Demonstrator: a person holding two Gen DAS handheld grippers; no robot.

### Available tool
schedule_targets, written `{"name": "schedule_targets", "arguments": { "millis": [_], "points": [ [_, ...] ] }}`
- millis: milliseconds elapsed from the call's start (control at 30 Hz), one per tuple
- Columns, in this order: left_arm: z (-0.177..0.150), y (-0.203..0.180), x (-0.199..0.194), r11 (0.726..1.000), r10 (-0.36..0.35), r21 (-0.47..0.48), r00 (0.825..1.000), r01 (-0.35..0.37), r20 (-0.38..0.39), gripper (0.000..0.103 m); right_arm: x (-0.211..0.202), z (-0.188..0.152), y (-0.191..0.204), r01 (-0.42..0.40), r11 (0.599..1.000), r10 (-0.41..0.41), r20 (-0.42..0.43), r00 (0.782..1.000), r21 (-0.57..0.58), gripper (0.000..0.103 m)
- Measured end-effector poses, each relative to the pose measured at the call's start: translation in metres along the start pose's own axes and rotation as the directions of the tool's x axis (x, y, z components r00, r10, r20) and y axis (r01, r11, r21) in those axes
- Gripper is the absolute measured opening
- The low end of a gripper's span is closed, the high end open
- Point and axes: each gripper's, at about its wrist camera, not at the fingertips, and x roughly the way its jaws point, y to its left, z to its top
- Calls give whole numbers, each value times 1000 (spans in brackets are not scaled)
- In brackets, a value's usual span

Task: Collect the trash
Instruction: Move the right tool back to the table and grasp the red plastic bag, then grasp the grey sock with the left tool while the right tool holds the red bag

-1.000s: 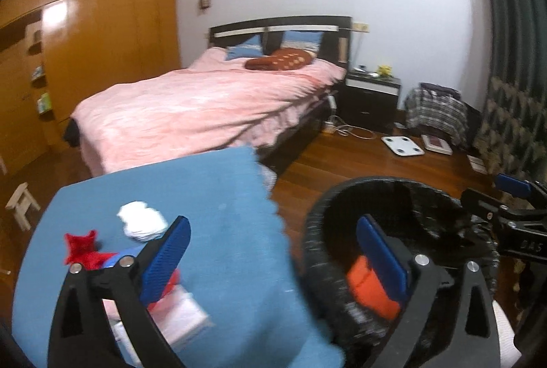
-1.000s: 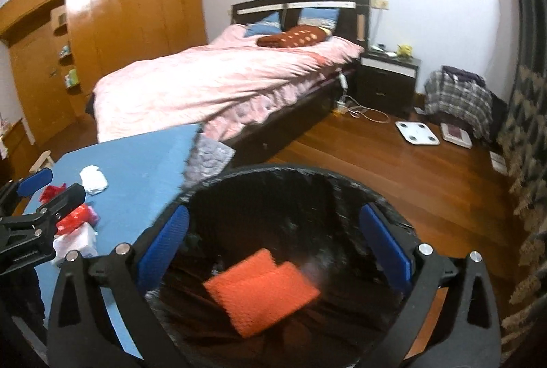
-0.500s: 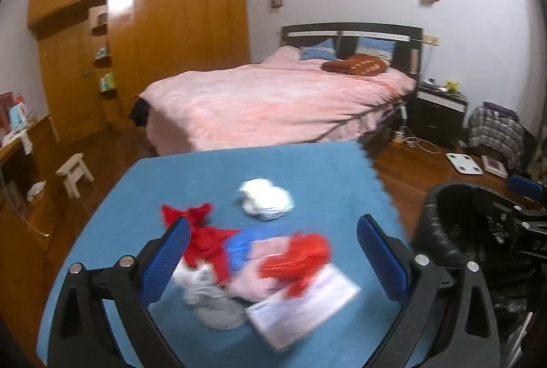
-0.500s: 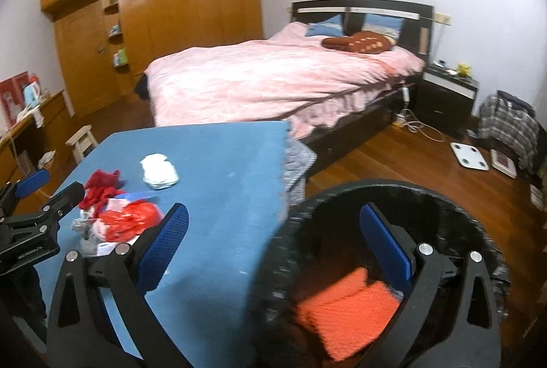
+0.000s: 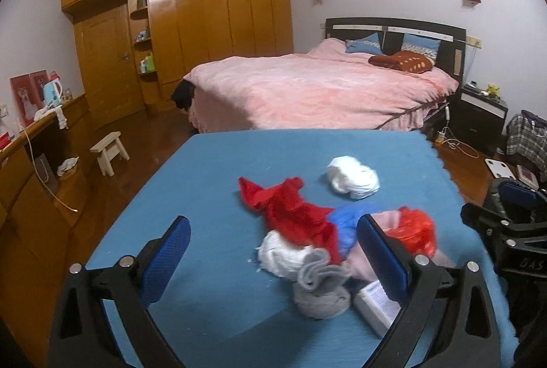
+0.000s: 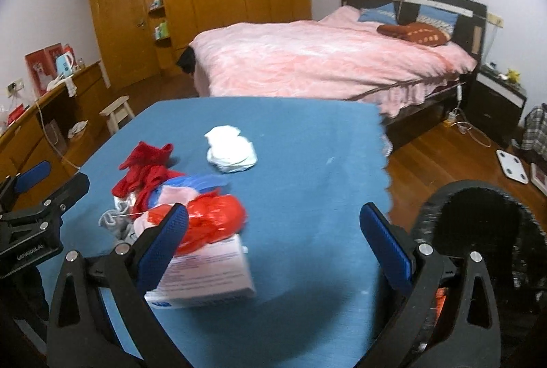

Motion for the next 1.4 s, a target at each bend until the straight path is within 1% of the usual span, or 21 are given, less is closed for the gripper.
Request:
{"name": "schedule_targets", "arguments": {
  "millis": [267, 533, 600, 667, 767, 800, 867, 1000, 1100, 1233, 1400],
  "points": [
    [-8, 19, 9, 1000, 19, -9, 1000, -20, -11, 96, 26, -5, 16, -49, 999, 49, -47, 998, 0, 97],
    [-11, 25, 15, 1000, 26, -16, 999, -26, -21, 96, 40, -6, 28, -74, 997, 72, -72, 995, -23, 96],
    [-12, 26, 15, 1000, 25, -16, 999, -26, -24, 96, 43, -6, 31, -87, 996, 84, -83, 993, -30, 88],
    [-13, 27, 15, 1000, 26, -16, 999, -26, -24, 96, 46, -7, 33, -103, 994, 100, -95, 990, -30, 83],
    [-13, 27, 16, 999, 26, -17, 999, -27, -26, 96, 49, -8, 36, -123, 992, 119, -113, 986, -32, 78],
    [-13, 28, 16, 1000, 25, -19, 999, -26, -27, 96, 50, -9, 37, -130, 991, 125, -117, 985, -33, 72],
    [-15, 27, 15, 1000, 23, -19, 999, -23, -28, 96, 51, -10, 37, -157, 987, 152, -135, 979, -30, 64],
    [-18, 26, 14, 1000, 15, -15, 999, -16, -34, 96, 51, -11, 36, -179, 984, 175, -141, 974, -17, 52],
    [-20, 22, 12, 1000, 11, -7, 999, -11, -37, 96, 47, -10, 33, -181, 983, 177, -132, 975, -16, 48],
    [-24, 18, 11, 1000, 0, -12, 999, 0, -48, 96, 38, -7, 26, -173, 985, 172, -102, 980, -1, 47],
    [-30, 7, 13, 1000, -24, -18, 997, 23, -67, 95, 26, -5, 15, -136, 991, 135, -73, 988, -9, 47]
  ]
}}
